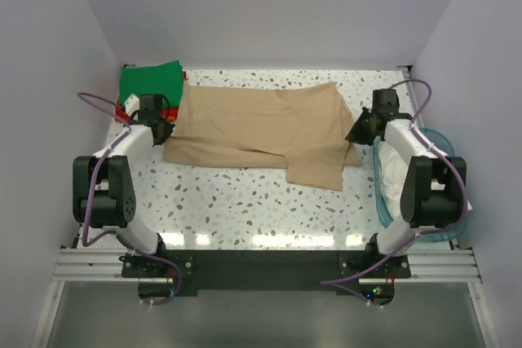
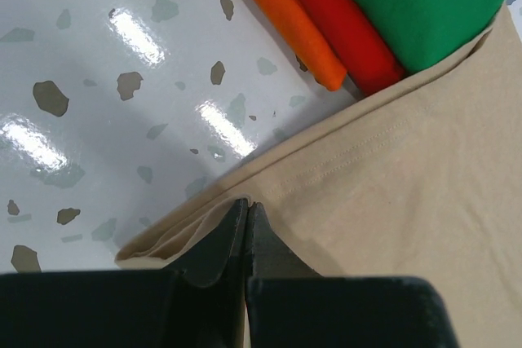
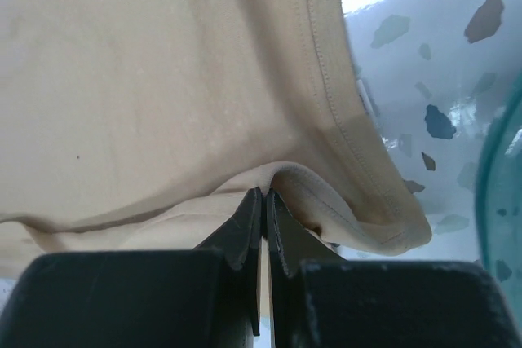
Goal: Fold and stack the t-shirts
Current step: Fold the tshirt
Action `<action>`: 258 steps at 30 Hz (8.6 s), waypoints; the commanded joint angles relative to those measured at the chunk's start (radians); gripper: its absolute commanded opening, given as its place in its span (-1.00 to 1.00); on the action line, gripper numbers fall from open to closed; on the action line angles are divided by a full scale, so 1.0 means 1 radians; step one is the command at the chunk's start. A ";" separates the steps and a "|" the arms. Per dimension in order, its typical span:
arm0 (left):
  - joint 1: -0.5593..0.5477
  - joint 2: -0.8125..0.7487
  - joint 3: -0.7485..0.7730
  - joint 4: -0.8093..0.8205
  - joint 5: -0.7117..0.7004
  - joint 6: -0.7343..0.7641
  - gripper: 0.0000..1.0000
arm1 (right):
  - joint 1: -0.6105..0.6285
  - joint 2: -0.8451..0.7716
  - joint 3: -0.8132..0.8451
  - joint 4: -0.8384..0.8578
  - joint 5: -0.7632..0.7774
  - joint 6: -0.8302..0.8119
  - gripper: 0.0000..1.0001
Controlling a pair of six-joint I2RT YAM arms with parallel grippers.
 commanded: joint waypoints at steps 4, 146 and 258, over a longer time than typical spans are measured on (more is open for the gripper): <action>-0.003 0.013 0.007 0.051 -0.007 0.014 -1.00 | -0.068 0.001 -0.028 0.086 -0.069 0.024 -1.00; -0.009 -0.871 -0.519 -0.032 0.190 0.075 0.18 | 0.302 -0.695 -0.567 -0.205 0.209 0.150 0.06; -0.014 -0.739 -0.571 0.097 0.279 0.121 0.24 | 0.503 -0.364 -0.159 -0.305 0.295 0.167 -0.97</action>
